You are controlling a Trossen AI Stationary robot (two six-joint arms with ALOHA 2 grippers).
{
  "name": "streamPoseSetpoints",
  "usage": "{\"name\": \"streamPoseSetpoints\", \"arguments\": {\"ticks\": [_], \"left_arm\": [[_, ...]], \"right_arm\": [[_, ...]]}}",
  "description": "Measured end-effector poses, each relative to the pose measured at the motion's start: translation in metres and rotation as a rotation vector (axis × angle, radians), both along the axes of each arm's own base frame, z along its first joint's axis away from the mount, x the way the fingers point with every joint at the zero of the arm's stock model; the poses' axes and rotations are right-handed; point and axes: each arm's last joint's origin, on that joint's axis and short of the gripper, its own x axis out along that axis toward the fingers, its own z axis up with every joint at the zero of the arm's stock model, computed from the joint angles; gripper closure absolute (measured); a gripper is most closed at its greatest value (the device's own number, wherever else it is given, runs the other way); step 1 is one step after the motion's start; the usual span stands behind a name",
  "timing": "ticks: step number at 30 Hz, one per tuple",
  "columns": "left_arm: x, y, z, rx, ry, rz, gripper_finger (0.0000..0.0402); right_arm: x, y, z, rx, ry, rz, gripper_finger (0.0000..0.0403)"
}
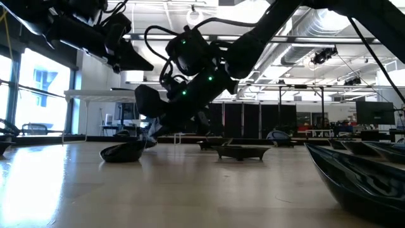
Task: Pick & Place Mini shaped plates
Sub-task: Put the drop-shaped plate on the shelf
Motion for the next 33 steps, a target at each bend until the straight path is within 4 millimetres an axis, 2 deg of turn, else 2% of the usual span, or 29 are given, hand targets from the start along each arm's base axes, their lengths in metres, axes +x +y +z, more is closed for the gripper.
{"name": "streamPoseSetpoints", "arguments": {"ticks": [6, 11, 14, 18, 25, 33], "left_arm": [[0.0, 0.0, 0.0, -0.02, -0.002, 0.005, 0.039], [0.0, 0.0, -0.001, -0.044, -0.002, 0.014, 0.039], [0.0, 0.0, -0.002, -0.047, 0.005, 0.014, 0.039], [-0.001, -0.001, -0.006, -0.063, 0.04, 0.001, 0.039], [0.001, -0.003, -0.013, -0.131, 0.083, -0.07, 0.039], [0.002, -0.007, -0.015, -0.256, 0.062, -0.049, 0.039]], "right_arm": [[-0.001, -0.004, 0.009, -0.027, 0.017, 0.064, 0.0316], [-0.012, -0.007, 0.042, -0.096, 0.02, 0.248, 0.0317], [-0.031, -0.006, 0.055, -0.197, 0.005, 0.276, 0.0347], [-0.068, -0.009, 0.062, -0.277, -0.087, 0.288, 0.0394], [-0.135, -0.019, 0.062, -0.384, -0.126, 0.266, 0.0385], [-0.18, -0.039, 0.065, -0.446, -0.113, 0.201, 0.0397]]}}
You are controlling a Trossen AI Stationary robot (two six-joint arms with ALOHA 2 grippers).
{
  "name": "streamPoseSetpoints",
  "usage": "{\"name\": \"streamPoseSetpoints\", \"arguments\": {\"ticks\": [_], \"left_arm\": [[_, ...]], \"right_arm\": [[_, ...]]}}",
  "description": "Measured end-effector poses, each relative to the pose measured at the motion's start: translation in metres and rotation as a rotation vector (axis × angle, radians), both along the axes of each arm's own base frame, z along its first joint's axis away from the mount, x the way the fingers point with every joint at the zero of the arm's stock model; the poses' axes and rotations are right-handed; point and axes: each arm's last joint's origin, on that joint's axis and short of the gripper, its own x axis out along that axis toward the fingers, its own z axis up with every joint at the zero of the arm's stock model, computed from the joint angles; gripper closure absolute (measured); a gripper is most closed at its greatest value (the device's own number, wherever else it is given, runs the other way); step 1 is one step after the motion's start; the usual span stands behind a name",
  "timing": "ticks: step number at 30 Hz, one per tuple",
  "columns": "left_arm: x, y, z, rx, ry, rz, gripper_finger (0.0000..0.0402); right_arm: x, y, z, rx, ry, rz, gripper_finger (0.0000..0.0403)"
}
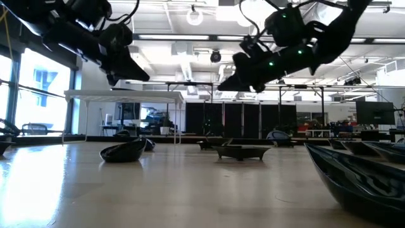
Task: Pick & Place Mini shaped plates
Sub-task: Put the drop-shaped plate on the shelf
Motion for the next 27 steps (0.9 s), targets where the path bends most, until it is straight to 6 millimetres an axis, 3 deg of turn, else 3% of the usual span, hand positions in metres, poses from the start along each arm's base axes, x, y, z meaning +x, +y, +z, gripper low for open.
{"name": "streamPoseSetpoints", "arguments": {"ticks": [8, 14, 27], "left_arm": [[0.001, -0.015, -0.004, -0.069, 0.077, 0.105, 0.039], [0.0, -0.023, -0.008, -0.179, 0.11, 0.168, 0.0384], [-0.004, -0.024, -0.013, -0.267, 0.158, 0.211, 0.0313]], "right_arm": [[-0.026, -0.004, 0.002, -0.089, -0.058, -0.017, 0.0397], [-0.041, -0.006, -0.007, -0.102, -0.076, -0.04, 0.0399], [-0.045, -0.011, -0.01, -0.096, -0.072, -0.063, 0.0395]]}}
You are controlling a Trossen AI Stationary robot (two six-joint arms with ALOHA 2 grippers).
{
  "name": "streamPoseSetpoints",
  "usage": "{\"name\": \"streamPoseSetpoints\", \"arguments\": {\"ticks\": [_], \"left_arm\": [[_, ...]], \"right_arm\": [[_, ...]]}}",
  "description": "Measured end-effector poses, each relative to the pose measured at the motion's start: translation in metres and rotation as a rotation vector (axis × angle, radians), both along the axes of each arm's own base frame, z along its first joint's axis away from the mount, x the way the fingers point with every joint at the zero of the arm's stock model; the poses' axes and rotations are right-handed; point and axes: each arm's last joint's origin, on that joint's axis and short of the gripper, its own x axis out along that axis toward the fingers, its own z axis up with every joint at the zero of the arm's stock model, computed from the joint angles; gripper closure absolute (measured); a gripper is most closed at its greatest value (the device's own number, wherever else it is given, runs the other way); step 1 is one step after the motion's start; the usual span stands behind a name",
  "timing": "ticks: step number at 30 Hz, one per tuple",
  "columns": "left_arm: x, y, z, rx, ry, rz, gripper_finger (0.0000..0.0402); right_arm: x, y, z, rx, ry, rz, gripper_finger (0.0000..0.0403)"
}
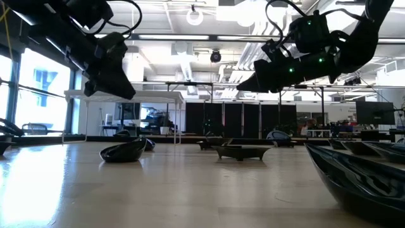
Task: Pick & Place Mini shaped plates
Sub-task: Put the drop-shaped plate on the shelf
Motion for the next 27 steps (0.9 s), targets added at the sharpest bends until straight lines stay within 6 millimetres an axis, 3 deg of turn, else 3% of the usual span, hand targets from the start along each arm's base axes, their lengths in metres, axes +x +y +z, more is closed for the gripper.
{"name": "streamPoseSetpoints", "arguments": {"ticks": [7, 17, 27], "left_arm": [[0.001, -0.005, 0.001, 0.007, 0.012, -0.009, 0.0311], [0.02, -0.011, 0.028, 0.013, 0.078, -0.036, 0.0311], [0.035, -0.011, 0.024, 0.002, 0.132, -0.057, 0.0311]], "right_arm": [[0.0, 0.0, 0.0, 0.001, 0.0, 0.0, 0.0395], [0.0, 0.0, 0.0, 0.001, 0.0, 0.0, 0.0397], [0.0, 0.0, 0.0, 0.003, 0.002, 0.001, 0.0401]]}}
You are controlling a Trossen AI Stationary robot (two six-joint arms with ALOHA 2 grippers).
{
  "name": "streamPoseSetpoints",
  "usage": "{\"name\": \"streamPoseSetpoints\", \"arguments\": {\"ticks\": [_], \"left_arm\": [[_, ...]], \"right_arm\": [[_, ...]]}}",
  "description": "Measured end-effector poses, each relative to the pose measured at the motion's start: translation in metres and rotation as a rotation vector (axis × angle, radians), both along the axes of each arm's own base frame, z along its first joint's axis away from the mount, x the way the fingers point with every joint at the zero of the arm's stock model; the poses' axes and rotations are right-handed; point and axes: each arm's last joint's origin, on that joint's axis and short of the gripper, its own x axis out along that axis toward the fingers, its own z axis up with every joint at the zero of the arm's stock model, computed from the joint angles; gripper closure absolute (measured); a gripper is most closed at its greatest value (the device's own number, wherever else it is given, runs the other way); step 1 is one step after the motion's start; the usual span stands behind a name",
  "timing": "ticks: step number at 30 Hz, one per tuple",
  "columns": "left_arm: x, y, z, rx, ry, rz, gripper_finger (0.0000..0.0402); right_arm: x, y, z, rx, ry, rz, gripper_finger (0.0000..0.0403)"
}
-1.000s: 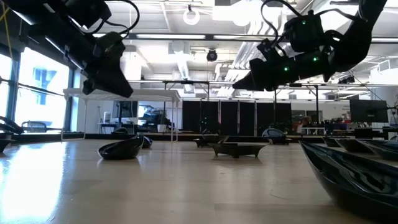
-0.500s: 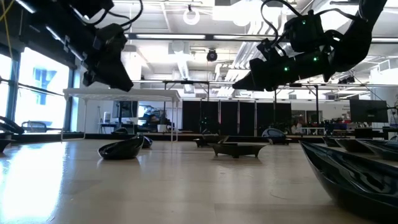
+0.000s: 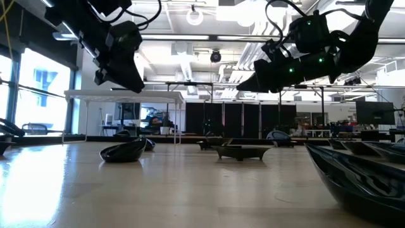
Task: Pick & Place Mini shaped plates
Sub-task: Put the drop-shaped plate on the shelf
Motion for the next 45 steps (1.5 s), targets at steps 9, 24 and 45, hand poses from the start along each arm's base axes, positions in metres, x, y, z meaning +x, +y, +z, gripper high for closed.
{"name": "streamPoseSetpoints", "arguments": {"ticks": [9, 24, 45], "left_arm": [[0.003, 0.0, -0.002, 0.002, -0.001, 0.004, 0.0326], [0.006, 0.0, -0.011, -0.032, 0.045, 0.02, 0.0389], [0.012, 0.001, -0.021, -0.096, 0.067, 0.084, 0.0294]], "right_arm": [[0.0, 0.001, -0.002, 0.031, 0.008, 0.011, 0.0401], [0.0, 0.001, -0.002, 0.033, 0.01, 0.011, 0.0398], [0.0, 0.001, -0.003, 0.038, 0.013, 0.011, 0.0401]]}}
